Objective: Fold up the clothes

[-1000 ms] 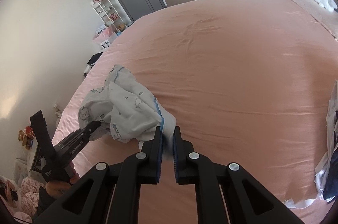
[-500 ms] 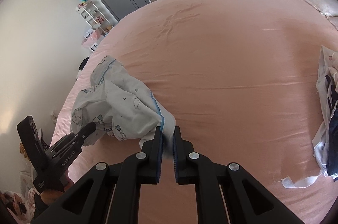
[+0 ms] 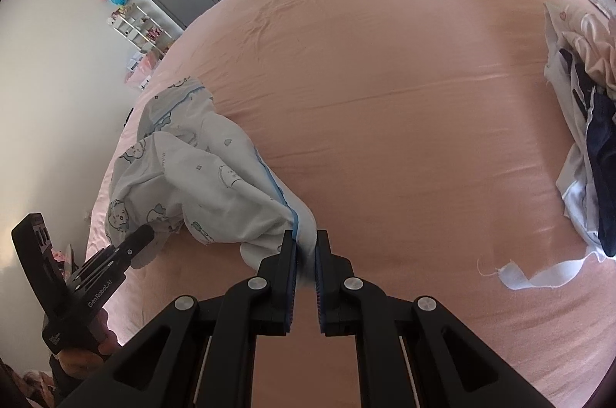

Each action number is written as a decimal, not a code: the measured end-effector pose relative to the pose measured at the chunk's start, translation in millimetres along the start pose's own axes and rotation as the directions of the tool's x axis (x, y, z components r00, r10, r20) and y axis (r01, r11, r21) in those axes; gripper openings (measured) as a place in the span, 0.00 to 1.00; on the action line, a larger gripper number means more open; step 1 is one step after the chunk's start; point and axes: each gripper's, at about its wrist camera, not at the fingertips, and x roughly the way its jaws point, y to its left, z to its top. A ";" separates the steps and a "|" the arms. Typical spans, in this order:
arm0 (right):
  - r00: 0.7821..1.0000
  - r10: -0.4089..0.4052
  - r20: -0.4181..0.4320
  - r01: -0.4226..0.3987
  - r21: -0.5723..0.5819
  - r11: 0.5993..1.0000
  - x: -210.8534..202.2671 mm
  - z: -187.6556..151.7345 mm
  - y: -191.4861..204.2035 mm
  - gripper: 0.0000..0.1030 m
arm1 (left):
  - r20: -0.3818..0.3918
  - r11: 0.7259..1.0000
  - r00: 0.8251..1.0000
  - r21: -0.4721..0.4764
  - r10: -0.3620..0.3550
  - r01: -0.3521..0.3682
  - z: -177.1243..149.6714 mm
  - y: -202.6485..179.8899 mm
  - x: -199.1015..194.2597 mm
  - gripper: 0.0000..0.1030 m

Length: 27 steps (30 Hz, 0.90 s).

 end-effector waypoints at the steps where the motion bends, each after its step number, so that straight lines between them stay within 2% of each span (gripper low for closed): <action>1: 1.000 -0.004 -0.007 0.004 0.007 1.000 2.4 -2.2 -2.2 0.06 | -0.008 1.000 1.000 0.004 -0.001 0.001 -1.8 -1.3 0.6 0.14; 6: 0.999 -0.043 -0.029 0.044 0.032 0.998 12.0 -8.8 -12.4 0.06 | -0.029 1.000 1.000 0.017 0.000 0.000 -9.5 -3.7 0.9 0.14; 12: 0.995 -0.090 -0.042 0.092 0.040 0.995 19.7 -18.4 -4.7 0.06 | -0.072 1.000 0.997 -0.009 0.012 -0.013 -13.9 2.4 13.8 0.14; 15: 0.993 -0.107 -0.051 0.109 0.027 0.994 27.4 -18.2 1.5 0.11 | -0.077 1.000 0.997 -0.006 0.014 -0.014 -13.8 0.7 16.5 0.14; 16: 0.992 -0.109 -0.057 0.110 0.021 0.994 30.0 -17.5 3.6 0.22 | -0.078 1.000 0.997 -0.004 0.015 -0.015 -13.8 0.0 16.9 0.14; 17: 0.992 -0.111 -0.064 0.112 0.015 0.994 32.6 -16.8 5.7 0.40 | -0.078 1.000 0.997 -0.002 0.016 -0.016 -13.9 -0.3 16.8 0.14; 20: 0.990 -0.119 -0.074 0.119 -0.003 0.993 36.3 -13.9 13.2 0.62 | -0.081 1.000 0.997 0.003 0.013 -0.013 -13.9 -0.4 16.6 0.14; 23: 0.989 -0.134 -0.068 0.132 -0.023 0.991 32.5 -9.4 23.3 0.74 | -0.083 1.000 0.996 0.007 0.011 -0.011 -15.1 0.9 15.6 0.14; 27: 0.986 -0.153 -0.060 0.150 -0.049 0.987 27.5 -3.4 36.8 0.74 | -0.083 1.000 0.997 0.000 0.003 -0.003 -20.9 14.6 8.0 0.14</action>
